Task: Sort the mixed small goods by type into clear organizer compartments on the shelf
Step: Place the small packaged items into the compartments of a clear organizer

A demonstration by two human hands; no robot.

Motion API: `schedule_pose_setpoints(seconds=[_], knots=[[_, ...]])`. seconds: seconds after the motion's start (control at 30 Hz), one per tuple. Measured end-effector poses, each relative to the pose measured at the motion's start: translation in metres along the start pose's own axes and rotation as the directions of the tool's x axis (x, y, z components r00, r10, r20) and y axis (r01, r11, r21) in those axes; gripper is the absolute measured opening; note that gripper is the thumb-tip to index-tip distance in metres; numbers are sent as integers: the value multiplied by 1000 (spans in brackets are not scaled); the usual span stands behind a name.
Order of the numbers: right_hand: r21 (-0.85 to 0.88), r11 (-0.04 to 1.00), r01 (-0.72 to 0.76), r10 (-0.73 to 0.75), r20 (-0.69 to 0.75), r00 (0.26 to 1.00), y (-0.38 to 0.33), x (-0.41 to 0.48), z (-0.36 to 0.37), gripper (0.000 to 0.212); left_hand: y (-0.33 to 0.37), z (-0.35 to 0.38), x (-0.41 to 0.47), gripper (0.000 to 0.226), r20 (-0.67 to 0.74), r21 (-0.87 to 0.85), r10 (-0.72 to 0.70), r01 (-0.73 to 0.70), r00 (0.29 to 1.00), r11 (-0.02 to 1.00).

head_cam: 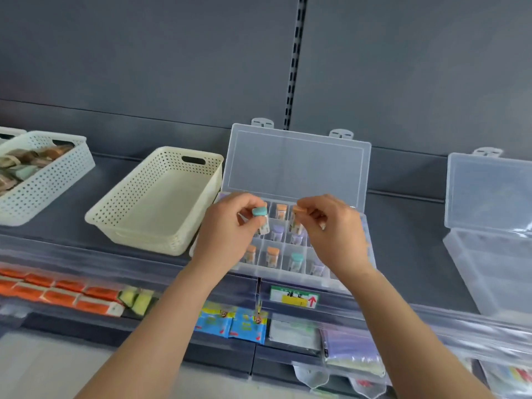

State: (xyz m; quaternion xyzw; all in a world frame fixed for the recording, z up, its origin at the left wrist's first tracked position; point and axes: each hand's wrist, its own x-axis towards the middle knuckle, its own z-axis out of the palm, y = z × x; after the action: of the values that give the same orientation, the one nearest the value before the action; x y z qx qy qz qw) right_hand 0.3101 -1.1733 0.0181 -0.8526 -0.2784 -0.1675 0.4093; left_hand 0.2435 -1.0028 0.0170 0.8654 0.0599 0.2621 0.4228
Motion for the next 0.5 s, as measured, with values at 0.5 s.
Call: schedule_pose_setpoints(seconds=[0.5], knots=[[-202, 956, -214, 199, -91, 976, 49, -56, -53, 8, 40, 83, -12, 17, 342, 41, 221, -250, 913, 967]])
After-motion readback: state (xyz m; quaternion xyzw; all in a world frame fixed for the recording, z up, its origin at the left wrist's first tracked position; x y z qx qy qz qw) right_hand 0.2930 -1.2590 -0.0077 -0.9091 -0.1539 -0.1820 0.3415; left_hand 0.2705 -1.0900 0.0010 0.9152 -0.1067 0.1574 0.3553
